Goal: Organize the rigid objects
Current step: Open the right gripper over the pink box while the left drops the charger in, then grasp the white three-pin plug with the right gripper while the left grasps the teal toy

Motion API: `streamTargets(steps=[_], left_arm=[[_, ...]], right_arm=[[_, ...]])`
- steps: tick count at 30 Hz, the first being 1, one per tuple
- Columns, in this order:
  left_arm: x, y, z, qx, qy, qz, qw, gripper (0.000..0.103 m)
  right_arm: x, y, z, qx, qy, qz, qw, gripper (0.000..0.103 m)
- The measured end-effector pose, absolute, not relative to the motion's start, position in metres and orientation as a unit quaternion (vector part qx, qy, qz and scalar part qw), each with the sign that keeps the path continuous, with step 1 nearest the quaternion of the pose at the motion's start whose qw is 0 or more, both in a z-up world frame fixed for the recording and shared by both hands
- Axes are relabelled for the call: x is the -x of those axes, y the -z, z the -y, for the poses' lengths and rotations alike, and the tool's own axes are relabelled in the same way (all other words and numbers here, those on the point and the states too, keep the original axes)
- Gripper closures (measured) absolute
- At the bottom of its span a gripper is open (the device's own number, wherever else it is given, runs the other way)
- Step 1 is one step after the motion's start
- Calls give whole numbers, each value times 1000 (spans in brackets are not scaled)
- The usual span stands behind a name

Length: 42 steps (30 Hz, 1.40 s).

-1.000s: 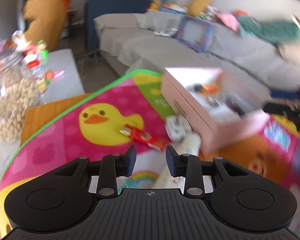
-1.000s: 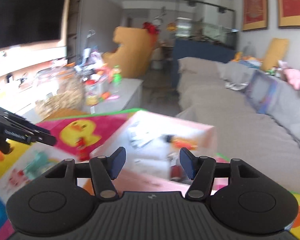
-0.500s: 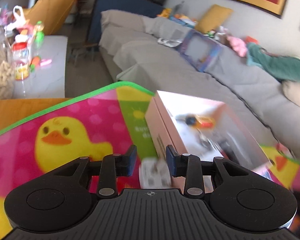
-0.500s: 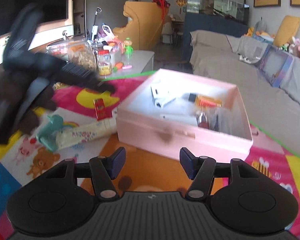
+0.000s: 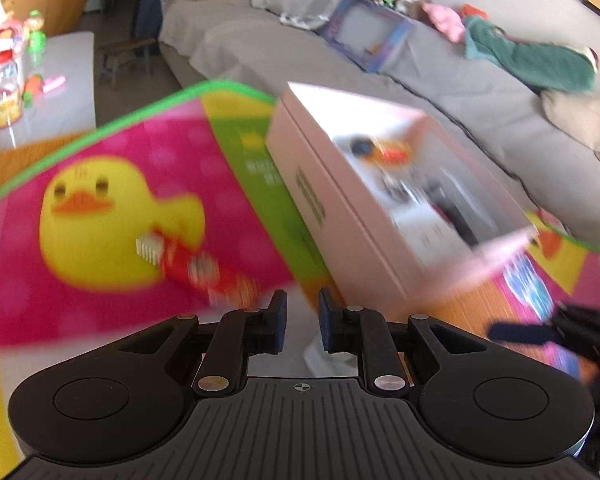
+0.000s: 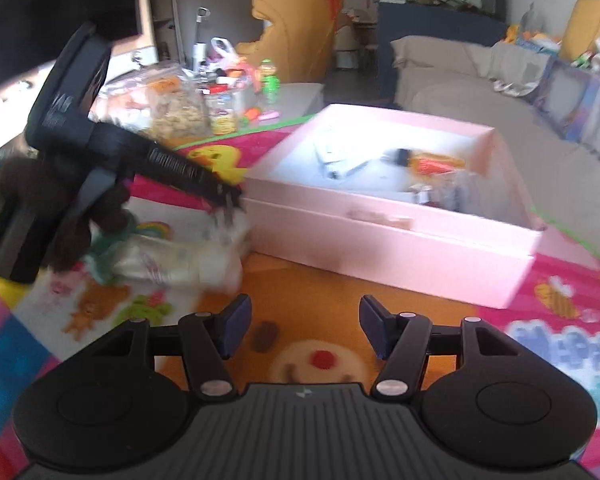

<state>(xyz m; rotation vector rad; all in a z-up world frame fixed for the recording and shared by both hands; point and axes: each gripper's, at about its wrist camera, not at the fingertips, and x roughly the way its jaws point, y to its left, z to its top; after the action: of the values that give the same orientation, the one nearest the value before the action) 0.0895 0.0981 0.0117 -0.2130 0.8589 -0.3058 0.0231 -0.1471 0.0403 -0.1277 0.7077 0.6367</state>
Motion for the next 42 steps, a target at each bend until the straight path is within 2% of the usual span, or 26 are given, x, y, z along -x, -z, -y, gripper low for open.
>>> streamTargets(steps=[4, 11, 13, 14, 20, 23, 27, 29, 33, 42], left_arm=[[-57, -14, -100, 97, 156, -418, 890, 82], [-8, -47, -131, 107, 101, -364, 920, 82], [8, -50, -130, 110, 110, -369, 916, 82], [14, -50, -128, 109, 113, -375, 913, 82], [33, -35, -121, 108, 73, -426, 895, 82], [41, -37, -123, 103, 47, -410, 905, 82], [43, -50, -134, 89, -1, -361, 928, 82], [34, -49, -137, 80, -12, -366, 927, 82], [14, -38, -130, 56, -22, -386, 921, 82], [-9, -14, -120, 38, -35, -392, 918, 81]], right_arm=[[-22, -42, 130, 48, -341, -354, 870, 43], [-30, -38, 89, 49, -370, -378, 847, 43], [-34, -35, 84, 50, -360, -374, 853, 53], [-36, -35, 84, 50, -356, -375, 854, 64], [-38, -35, 111, 57, -317, -369, 872, 64], [-26, -35, 130, 82, -296, -349, 885, 64], [-21, -27, 151, 89, -282, -356, 887, 62], [-19, -25, 158, 78, -283, -347, 891, 60], [-17, -24, 151, 86, -285, -344, 890, 44], [-12, -22, 144, 100, -287, -340, 890, 37]])
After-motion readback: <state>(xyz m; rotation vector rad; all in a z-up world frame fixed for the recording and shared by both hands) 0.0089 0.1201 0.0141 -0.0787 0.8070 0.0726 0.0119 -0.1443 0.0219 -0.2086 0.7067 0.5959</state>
